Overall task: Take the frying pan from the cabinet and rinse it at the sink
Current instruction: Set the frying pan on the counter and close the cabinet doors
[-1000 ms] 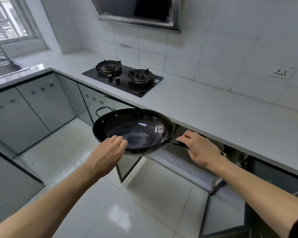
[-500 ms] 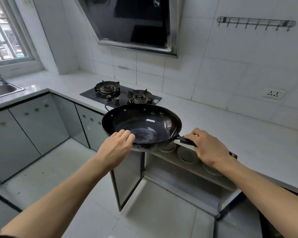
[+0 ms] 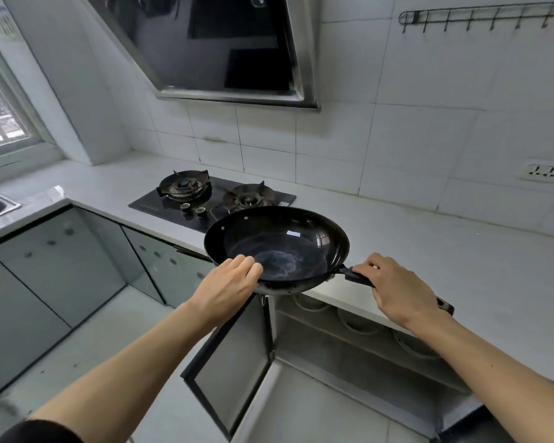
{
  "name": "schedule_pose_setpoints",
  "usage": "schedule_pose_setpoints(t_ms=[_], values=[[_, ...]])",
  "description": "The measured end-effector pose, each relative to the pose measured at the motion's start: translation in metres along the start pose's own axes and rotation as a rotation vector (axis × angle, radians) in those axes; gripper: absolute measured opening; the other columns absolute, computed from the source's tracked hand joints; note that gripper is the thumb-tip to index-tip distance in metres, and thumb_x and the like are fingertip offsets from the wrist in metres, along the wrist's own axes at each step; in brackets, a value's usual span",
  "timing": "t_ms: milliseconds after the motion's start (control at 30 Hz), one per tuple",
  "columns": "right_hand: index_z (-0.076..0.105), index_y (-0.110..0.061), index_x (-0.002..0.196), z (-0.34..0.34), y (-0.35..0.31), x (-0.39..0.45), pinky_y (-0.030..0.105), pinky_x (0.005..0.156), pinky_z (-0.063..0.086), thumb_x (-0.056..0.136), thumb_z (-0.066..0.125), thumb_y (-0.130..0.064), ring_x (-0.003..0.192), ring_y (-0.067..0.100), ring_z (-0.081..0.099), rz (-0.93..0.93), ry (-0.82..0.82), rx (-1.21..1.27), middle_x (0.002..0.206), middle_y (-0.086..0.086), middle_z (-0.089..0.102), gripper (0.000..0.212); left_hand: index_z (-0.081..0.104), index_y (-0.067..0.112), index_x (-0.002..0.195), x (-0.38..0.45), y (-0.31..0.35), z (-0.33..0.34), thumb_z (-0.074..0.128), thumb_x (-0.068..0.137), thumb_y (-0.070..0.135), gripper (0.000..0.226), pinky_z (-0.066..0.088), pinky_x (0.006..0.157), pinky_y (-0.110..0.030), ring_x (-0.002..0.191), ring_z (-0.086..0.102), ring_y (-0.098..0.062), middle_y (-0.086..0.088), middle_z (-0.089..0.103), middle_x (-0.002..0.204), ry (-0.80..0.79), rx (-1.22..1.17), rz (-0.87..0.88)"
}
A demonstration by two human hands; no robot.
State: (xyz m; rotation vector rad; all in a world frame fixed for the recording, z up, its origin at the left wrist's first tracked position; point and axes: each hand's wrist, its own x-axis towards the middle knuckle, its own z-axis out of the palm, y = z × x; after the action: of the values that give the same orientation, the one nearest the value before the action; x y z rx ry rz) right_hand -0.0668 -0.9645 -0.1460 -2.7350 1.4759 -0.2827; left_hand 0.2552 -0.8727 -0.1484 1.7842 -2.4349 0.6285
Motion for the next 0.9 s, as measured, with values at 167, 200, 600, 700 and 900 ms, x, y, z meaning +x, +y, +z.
schedule_pose_setpoints(t_ms=[167, 200, 600, 700, 900], values=[[0.046, -0.042, 0.127, 0.011, 0.028, 0.032, 0.031, 0.06, 0.054, 0.085, 0.062, -0.006, 0.083, 0.014, 0.053, 0.082, -0.057, -0.031, 0.112, -0.012, 0.045, 0.057, 0.05, 0.017, 0.09, 0.049, -0.014, 0.035, 0.068, 0.084, 0.014, 0.02, 0.041, 0.062, -0.029, 0.073, 0.046, -0.018, 0.0, 0.05, 0.086, 0.004, -0.048, 0.068], [0.046, -0.042, 0.127, 0.014, 0.032, 0.039, 0.032, 0.06, 0.054, 0.085, 0.062, -0.007, 0.082, 0.014, 0.053, 0.1, -0.062, -0.042, 0.111, -0.012, 0.044, 0.057, 0.05, 0.017, 0.091, 0.059, -0.018, 0.043, 0.069, 0.084, 0.014, 0.02, 0.041, 0.062, -0.029, 0.073, 0.046, -0.018, 0.001, 0.05, 0.086, 0.008, -0.063, 0.079], [0.046, -0.042, 0.126, 0.038, 0.048, 0.115, 0.03, 0.059, 0.049, 0.088, 0.053, -0.003, 0.084, 0.011, 0.045, 0.262, -0.127, -0.121, 0.112, -0.015, 0.04, 0.055, 0.048, 0.017, 0.088, 0.154, -0.074, 0.131, 0.071, 0.08, 0.01, 0.025, 0.038, 0.06, -0.028, 0.07, 0.043, -0.017, 0.002, 0.047, 0.083, 0.008, -0.176, 0.203], [0.045, -0.043, 0.125, 0.045, 0.057, 0.125, 0.031, 0.059, 0.051, 0.089, 0.052, -0.004, 0.083, 0.011, 0.046, 0.3, -0.156, -0.118, 0.112, -0.016, 0.039, 0.054, 0.049, 0.017, 0.089, 0.171, -0.077, 0.147, 0.071, 0.079, 0.009, 0.025, 0.035, 0.06, -0.027, 0.07, 0.043, -0.016, 0.003, 0.047, 0.082, -0.006, -0.19, 0.213], [0.044, -0.042, 0.127, 0.062, 0.085, 0.151, 0.031, 0.059, 0.052, 0.088, 0.054, -0.005, 0.083, 0.013, 0.05, 0.331, -0.199, -0.088, 0.115, -0.015, 0.039, 0.055, 0.049, 0.017, 0.091, 0.207, -0.078, 0.176, 0.067, 0.083, 0.011, 0.021, 0.036, 0.061, -0.027, 0.071, 0.043, -0.016, 0.003, 0.047, 0.083, -0.031, -0.201, 0.232]])
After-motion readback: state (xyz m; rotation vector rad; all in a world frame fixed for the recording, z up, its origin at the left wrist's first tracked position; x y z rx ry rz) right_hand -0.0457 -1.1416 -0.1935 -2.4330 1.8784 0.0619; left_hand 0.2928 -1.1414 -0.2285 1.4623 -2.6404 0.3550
